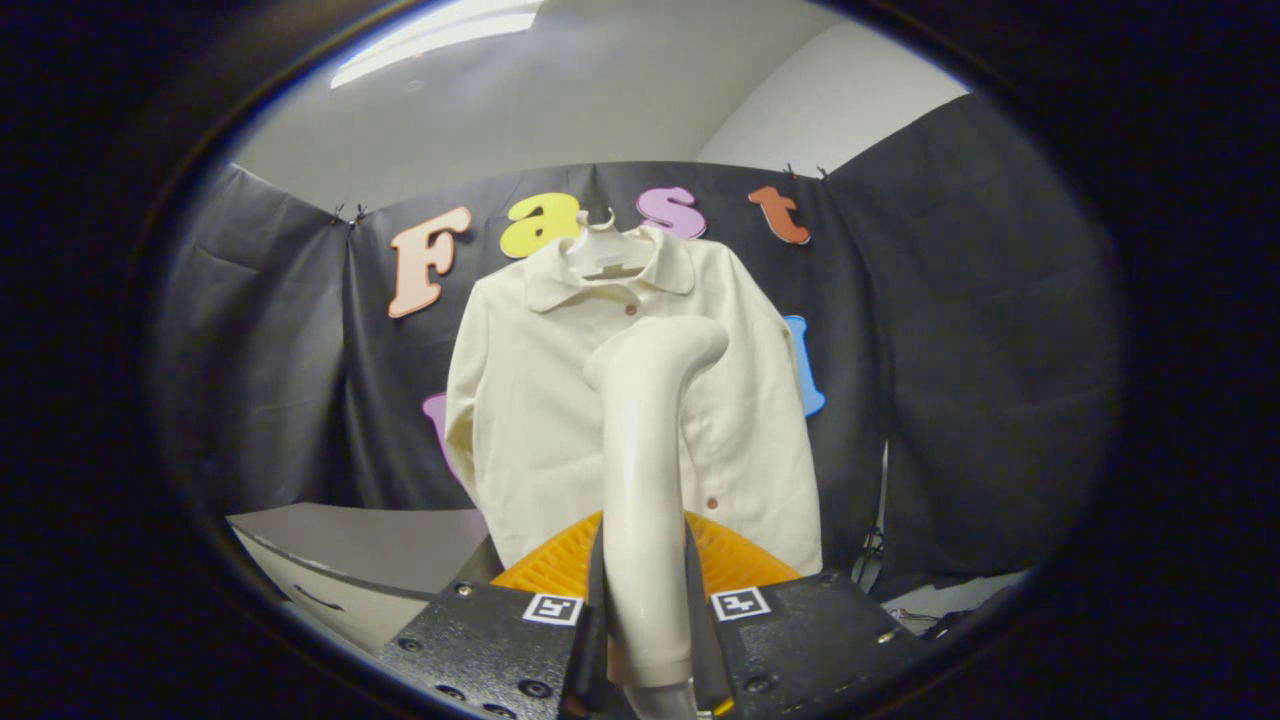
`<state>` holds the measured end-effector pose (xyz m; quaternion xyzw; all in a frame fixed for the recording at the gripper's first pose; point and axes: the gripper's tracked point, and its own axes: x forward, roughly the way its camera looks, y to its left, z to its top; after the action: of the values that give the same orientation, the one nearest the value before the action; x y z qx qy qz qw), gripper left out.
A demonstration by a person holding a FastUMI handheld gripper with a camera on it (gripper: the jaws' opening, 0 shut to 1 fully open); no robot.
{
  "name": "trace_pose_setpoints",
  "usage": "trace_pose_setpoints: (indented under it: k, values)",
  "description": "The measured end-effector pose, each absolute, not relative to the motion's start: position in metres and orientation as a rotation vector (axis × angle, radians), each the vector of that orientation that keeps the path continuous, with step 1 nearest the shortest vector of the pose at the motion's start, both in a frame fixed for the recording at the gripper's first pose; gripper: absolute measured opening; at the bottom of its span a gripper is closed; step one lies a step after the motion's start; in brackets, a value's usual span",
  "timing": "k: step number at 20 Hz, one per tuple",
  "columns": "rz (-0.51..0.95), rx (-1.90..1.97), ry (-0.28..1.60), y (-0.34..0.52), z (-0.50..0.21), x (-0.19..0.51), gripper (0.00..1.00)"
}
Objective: Iron the clothes twice with a garment steamer, once on the left side and once on the right side.
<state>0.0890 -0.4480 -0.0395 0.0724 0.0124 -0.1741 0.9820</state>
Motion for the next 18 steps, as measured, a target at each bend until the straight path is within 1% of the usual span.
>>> trace_pose_setpoints:
  k: [3, 11, 18]
  values:
    - [-0.367, 0.166, -0.027, -0.465, -0.018, 0.111, 0.32]
    - [-0.396, 0.16, -0.088, -0.495, 0.003, 0.167, 0.32]
    - [-0.448, 0.147, -0.017, -0.525, -0.025, 0.192, 0.32]
